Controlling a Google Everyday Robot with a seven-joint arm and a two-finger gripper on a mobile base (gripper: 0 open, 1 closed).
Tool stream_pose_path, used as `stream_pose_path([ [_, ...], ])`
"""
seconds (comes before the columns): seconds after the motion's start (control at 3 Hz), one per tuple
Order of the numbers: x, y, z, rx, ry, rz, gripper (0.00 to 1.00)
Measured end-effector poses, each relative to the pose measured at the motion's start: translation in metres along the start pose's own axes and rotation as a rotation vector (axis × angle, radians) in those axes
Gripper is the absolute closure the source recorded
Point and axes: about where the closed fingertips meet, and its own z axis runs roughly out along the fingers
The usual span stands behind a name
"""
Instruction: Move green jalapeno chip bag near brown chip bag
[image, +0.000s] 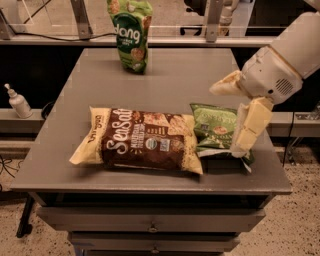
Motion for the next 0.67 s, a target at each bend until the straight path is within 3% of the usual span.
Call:
stream_pose_path([
  [0.33,0.011,-0.014,-0.043,0.082,-0.053,0.019,0.0],
  [0.67,0.043,-0.03,-0.088,0.165,-0.126,0.035,0.0],
])
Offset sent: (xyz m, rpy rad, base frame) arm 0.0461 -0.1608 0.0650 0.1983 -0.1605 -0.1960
